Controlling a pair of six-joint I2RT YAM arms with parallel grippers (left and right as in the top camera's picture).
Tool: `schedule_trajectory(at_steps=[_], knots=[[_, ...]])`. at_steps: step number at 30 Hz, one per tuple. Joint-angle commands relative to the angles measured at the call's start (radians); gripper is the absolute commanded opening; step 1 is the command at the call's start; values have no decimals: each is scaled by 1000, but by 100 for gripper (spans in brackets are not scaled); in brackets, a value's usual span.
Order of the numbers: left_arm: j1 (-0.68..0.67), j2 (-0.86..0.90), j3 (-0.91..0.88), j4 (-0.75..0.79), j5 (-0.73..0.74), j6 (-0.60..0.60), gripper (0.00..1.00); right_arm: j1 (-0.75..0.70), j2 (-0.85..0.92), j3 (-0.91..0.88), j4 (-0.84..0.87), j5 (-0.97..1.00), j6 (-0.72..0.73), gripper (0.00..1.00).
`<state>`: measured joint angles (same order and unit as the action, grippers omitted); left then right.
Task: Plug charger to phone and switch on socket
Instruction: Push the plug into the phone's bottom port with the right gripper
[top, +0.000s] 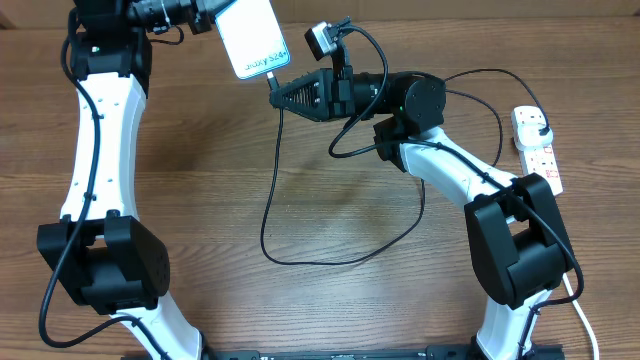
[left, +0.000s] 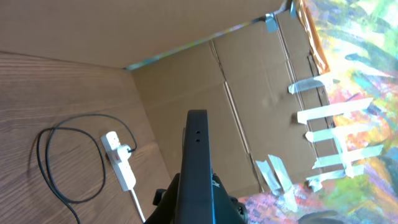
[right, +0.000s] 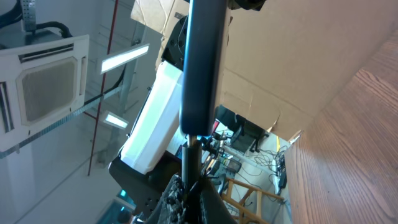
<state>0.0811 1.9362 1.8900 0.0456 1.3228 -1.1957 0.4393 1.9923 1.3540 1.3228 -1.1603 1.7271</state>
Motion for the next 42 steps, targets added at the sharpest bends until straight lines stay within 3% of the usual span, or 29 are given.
schedule_trajectory(at_steps=[1,42], knots=[[7,6,10,4,-11,-21,4,4,-23,15,7,8,-5,4],[-23,6,10,4,-13,-59,4,3,-23,15,7,32,-5,4]])
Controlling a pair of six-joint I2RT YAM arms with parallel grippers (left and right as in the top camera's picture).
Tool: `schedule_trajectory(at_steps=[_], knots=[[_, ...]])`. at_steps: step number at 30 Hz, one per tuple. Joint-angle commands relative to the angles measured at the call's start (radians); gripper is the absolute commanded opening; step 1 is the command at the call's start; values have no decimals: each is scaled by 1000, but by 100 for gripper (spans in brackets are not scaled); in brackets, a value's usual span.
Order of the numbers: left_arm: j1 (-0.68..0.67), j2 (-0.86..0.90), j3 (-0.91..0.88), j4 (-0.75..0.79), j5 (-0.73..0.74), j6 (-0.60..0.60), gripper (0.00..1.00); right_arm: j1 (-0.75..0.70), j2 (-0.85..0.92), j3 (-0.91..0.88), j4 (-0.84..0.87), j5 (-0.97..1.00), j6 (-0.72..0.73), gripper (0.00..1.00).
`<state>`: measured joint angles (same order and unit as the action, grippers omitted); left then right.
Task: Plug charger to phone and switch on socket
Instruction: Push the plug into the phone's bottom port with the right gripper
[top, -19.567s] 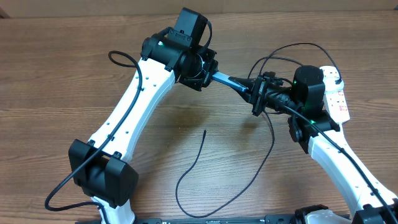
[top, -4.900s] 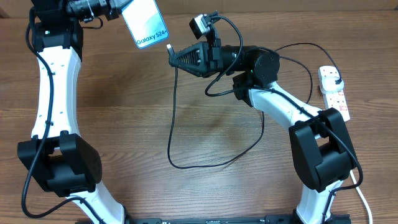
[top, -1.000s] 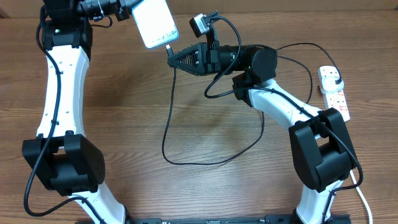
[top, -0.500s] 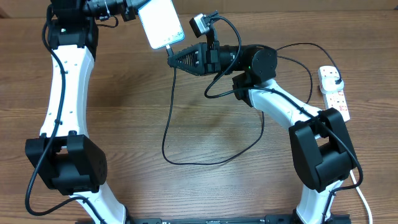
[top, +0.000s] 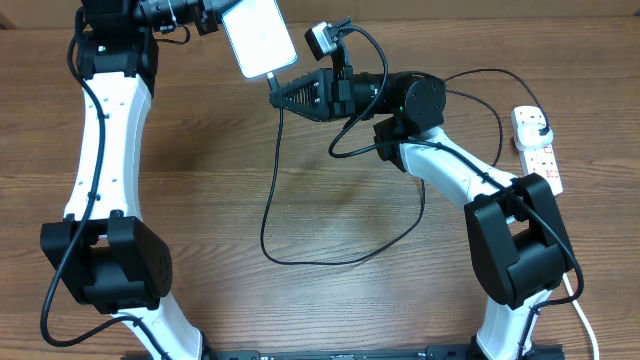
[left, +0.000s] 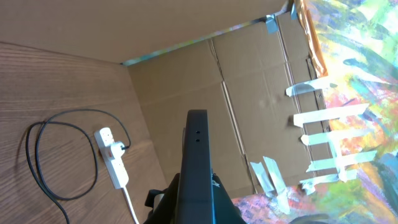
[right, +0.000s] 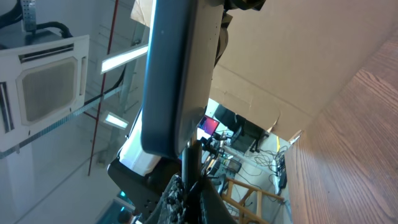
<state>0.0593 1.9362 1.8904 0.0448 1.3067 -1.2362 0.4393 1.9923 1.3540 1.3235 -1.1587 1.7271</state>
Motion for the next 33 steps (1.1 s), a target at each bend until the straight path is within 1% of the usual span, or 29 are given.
schedule_trajectory(at_steps=[1,6,33], knots=[[-1,6,10,5,3,-16,4,3,-23,15,6,33,-5,4],[-1,6,10,5,5,-1,4,3,-23,15,6,34,-5,4],[-1,6,10,5,17,-2,4,-11,-23,15,6,43,-8,4]])
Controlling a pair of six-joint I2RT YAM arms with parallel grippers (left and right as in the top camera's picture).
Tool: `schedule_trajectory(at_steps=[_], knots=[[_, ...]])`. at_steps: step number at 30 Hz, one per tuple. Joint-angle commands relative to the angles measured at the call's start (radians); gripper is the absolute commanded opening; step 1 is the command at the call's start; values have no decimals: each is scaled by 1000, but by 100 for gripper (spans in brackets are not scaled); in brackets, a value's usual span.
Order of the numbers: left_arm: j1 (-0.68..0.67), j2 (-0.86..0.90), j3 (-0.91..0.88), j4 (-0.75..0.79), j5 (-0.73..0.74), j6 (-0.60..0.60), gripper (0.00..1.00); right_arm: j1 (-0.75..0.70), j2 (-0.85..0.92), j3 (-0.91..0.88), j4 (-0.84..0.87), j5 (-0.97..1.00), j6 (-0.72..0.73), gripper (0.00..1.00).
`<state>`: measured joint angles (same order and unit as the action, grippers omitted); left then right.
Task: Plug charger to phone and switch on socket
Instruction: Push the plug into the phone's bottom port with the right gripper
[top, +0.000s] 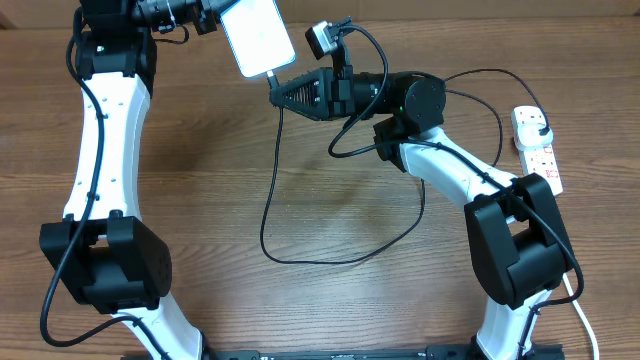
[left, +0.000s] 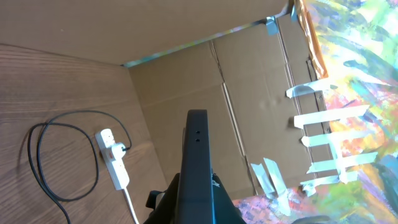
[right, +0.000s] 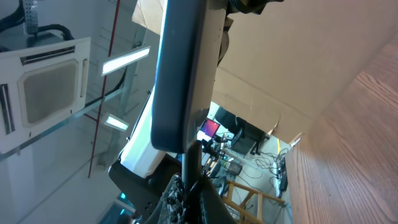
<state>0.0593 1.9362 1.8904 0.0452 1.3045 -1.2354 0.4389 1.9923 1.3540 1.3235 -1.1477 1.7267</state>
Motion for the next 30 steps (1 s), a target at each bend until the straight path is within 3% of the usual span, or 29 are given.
schedule_trajectory(at_steps=[1,30], knots=[[-1,6,10,5,20,-2,4,-11,-23,15,6,33,-8,4],[-2,6,10,5,18,2,4,-28,-22,15,-47,48,-8,4]])
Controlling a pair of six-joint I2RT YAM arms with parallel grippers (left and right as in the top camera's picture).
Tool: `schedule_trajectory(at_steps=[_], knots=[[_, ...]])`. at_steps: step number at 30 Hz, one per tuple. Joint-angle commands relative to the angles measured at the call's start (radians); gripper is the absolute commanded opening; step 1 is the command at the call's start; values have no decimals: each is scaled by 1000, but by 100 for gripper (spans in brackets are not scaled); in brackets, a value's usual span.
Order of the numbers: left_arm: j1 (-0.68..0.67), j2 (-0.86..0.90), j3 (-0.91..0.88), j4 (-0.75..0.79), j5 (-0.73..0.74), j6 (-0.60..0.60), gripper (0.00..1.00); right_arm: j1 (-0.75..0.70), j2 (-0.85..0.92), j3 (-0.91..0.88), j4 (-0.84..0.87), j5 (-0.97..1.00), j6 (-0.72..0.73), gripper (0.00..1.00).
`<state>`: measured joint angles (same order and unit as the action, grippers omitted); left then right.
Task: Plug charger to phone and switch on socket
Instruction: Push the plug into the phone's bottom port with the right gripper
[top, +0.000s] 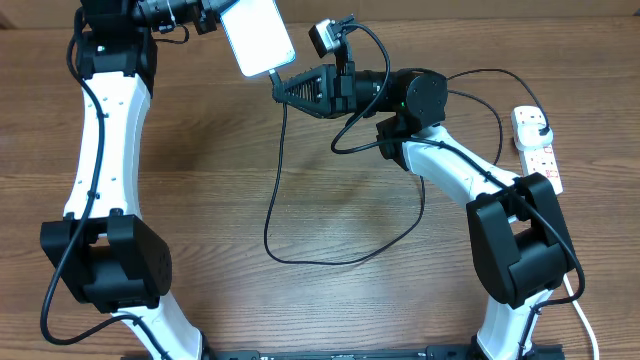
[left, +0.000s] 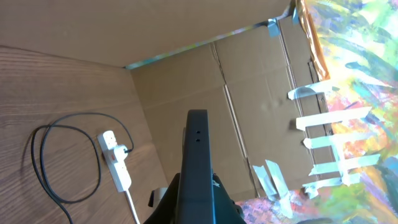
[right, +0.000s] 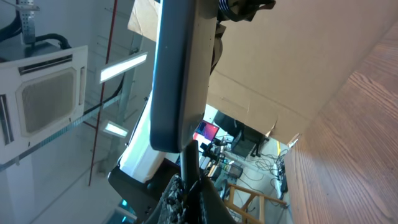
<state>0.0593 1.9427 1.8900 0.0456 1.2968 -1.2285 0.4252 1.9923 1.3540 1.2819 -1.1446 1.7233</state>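
A white phone (top: 258, 36) is held up at the top of the overhead view, my left gripper (top: 208, 17) shut on its upper end. In the left wrist view the phone (left: 198, 158) shows edge-on as a dark bar. My right gripper (top: 278, 87) is shut on the black charger plug (right: 188, 158), whose tip meets the phone's lower edge (right: 180, 74). Whether the plug is seated cannot be told. The black cable (top: 275, 160) hangs to a loop on the table. A white power strip (top: 536, 148) lies at the far right.
The cable loop (top: 330, 260) lies mid-table and a second black lead (top: 480, 95) runs to the power strip, which also shows as a white power strip (left: 117, 160) in the left wrist view. A cardboard wall (left: 186, 81) stands behind the wooden table (top: 200, 230).
My right gripper has shifted slightly up and to the right with the plug still at the phone's lower edge. The phone and left gripper are where they were.
At first the phone was tilted with the plug just below its lower corner, and showed thin edge-on to the right wrist. Then the phone had turned, its bottom end broad over the plug. Since then both grippers have held with only small shifts.
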Motion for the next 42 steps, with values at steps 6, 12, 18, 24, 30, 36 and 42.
schedule_trajectory(at_steps=[6,12,18,24,30,36,42], knots=[[-10,-1,10,5,25,4,4,-14,-22,15,-5,53,-5,4],[-21,-1,10,5,29,56,5,-14,-22,15,-5,61,-5,4],[-31,-1,10,5,38,63,4,-14,-22,15,-5,79,-27,4],[-34,-1,10,5,58,76,4,-14,-22,15,-6,87,-27,4],[-34,-1,10,5,66,81,4,-14,-22,15,-6,90,-28,4],[-34,-1,10,5,81,82,4,-14,-22,15,-9,99,-28,4],[-34,-1,10,5,87,85,4,-14,-22,15,-34,116,-31,4]])
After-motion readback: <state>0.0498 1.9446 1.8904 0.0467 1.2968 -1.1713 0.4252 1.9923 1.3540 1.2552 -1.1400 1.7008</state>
